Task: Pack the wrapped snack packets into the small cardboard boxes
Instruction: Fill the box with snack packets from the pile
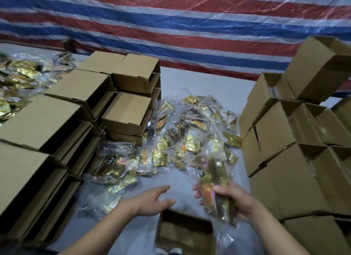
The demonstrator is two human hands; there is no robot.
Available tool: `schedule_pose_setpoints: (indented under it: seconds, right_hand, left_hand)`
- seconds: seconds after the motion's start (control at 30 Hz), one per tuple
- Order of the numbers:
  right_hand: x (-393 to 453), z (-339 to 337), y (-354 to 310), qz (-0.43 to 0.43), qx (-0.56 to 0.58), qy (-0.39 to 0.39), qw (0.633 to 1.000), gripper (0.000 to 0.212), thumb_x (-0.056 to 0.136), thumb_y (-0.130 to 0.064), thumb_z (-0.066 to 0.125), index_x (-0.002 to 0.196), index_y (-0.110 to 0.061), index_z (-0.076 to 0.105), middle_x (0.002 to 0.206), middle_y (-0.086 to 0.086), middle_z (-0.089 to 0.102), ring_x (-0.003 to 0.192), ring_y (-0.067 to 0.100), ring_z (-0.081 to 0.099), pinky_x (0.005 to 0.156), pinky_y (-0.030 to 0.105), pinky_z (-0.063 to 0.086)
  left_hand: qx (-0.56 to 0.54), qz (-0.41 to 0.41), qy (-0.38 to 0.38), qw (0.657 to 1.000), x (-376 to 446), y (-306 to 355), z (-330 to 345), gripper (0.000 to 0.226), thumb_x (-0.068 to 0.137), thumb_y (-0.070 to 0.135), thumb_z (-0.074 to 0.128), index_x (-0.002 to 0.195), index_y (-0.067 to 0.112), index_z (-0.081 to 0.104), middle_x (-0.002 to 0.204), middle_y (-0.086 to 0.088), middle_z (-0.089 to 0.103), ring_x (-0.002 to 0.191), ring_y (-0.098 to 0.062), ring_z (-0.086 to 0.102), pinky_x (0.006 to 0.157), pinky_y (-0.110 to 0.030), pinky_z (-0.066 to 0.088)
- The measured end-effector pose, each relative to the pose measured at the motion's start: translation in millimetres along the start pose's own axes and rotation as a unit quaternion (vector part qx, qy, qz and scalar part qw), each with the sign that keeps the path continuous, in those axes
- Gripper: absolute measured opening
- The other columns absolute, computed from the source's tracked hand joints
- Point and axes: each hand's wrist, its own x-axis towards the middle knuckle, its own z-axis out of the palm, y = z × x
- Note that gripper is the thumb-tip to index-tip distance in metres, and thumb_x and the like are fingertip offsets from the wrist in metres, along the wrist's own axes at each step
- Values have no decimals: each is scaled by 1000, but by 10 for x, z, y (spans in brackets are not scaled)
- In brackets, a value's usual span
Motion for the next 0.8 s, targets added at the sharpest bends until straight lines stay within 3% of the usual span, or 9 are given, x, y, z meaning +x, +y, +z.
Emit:
schedule_pose_setpoints:
  seconds: [0.07,0.13,0.17,0.23,0.37,0.53,0.63,0.73,0.8]
  right_hand:
    - [-14,109,-18,17,-176,-25,984,61,69,-32,79,125,-21,58,112,-2,73,102,17,68,87,31,54]
    - [15,268,-19,29,-345,-74,935,37,76,-30,77,104,-48,62,91,-29,66,83,-9,59,73,10,45]
    - [52,310,40,30,-415,-90,905,36,77,-28,76,102,-50,61,87,-29,63,77,-10,56,68,9,42]
    - [154,360,202,51,-516,-113,847,39,75,-32,74,111,-37,59,92,-19,63,80,-1,58,70,16,45]
    - [350,370,465,136,-612,-148,765,40,77,-38,67,114,-27,56,95,-8,61,84,14,58,64,20,42]
    - [662,361,652,193,-699,-155,671,44,82,-39,60,119,-16,52,118,11,62,103,31,60,84,37,50]
    - [796,374,854,195,-729,-154,637,53,86,-27,62,133,-9,46,128,18,57,115,38,57,94,40,48]
    - [818,359,1118,201,-761,-162,595,68,90,-22,63,148,-5,32,142,24,47,127,41,49,107,44,41]
    - [795,300,1250,190,-758,-155,605,79,91,-22,64,156,-11,19,154,20,34,138,39,38,116,43,31]
  left_hand:
    - [-3,-14,-4,1000,55,-194,195,59,99,58,40,148,24,42,151,5,44,137,-11,41,106,-20,31]
    - [-48,-19,21,998,95,-300,336,40,103,49,36,125,28,61,133,5,59,123,-10,52,94,-16,36]
    - [-73,-17,36,997,118,-327,372,33,105,43,38,114,28,65,125,5,64,118,-12,56,91,-17,39]
    - [-123,-20,57,991,159,-359,396,32,105,41,40,106,26,69,116,2,68,112,-14,61,91,-19,44]
    - [-156,-17,75,985,218,-366,409,47,100,56,38,109,24,72,115,6,70,108,-8,62,85,-11,42]
    - [-178,-7,77,981,266,-347,461,35,101,52,40,98,33,69,110,13,69,107,-6,62,80,-5,40]
    - [-158,0,81,984,290,-363,454,33,102,51,39,106,33,66,115,12,65,111,-5,57,83,-9,38]
    - [-151,17,73,986,324,-371,495,38,102,50,39,98,24,67,101,11,65,95,-3,58,85,-16,43]
    - [-153,30,68,985,340,-378,548,46,103,49,40,96,12,65,92,2,63,86,-8,55,90,-26,45]
